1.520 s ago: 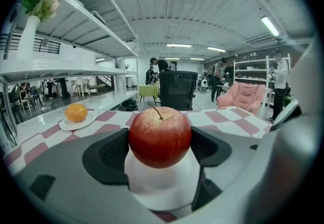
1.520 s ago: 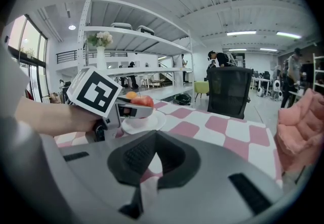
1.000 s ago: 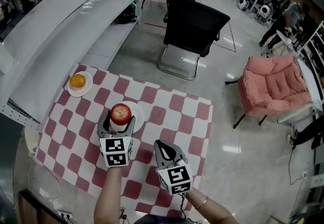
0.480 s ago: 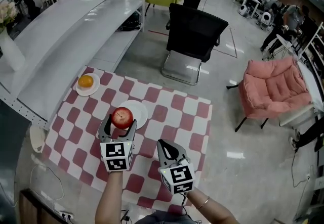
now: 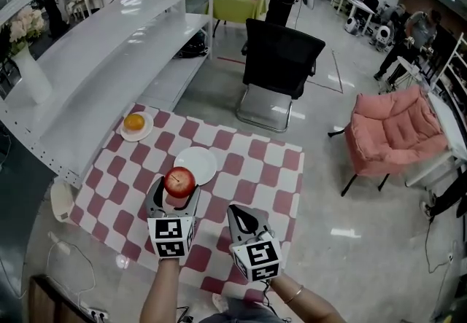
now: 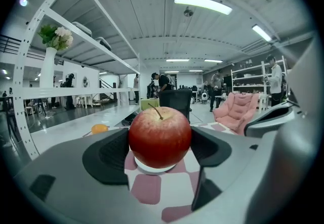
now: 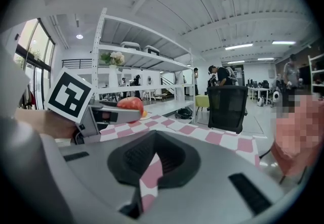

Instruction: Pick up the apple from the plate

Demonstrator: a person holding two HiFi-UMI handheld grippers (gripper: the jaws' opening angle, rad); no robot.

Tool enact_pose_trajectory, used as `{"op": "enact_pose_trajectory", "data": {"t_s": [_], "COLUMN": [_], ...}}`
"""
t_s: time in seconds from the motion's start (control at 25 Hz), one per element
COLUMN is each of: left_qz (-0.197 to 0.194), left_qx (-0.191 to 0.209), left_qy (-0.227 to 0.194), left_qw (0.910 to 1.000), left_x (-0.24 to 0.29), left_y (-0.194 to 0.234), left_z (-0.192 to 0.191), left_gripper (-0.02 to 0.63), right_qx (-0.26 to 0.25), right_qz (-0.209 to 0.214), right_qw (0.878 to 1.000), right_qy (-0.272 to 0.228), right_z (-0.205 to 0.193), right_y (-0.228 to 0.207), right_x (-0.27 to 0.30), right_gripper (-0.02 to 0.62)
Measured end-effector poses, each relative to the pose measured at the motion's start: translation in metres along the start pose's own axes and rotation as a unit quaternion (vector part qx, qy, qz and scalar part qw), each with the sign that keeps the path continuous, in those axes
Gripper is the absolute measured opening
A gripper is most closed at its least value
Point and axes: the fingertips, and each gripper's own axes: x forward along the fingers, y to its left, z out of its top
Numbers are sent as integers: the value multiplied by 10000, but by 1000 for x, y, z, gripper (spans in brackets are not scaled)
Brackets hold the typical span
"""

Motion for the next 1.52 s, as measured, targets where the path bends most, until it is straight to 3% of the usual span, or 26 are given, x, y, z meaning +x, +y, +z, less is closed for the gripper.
{"op": "enact_pose_trajectory", "data": {"t_s": [1.2, 1.52], "left_qz": [-73, -102], "left_qx": [1, 26], "left_qy": [-252, -146], "left_qw": [9997, 9998], "left_x": [-115, -132], "left_y": [-20, -25], "left_z": [-2, -16], "left_gripper": [370, 371], "right_qx": [-108, -122], "right_qz": [-6, -31], "right_qw": [9994, 9993], "right_qy": [-337, -350], "right_z": [10, 7], "right_y": [48, 50], "right_x": [-72, -83], "right_gripper": [9, 9]}}
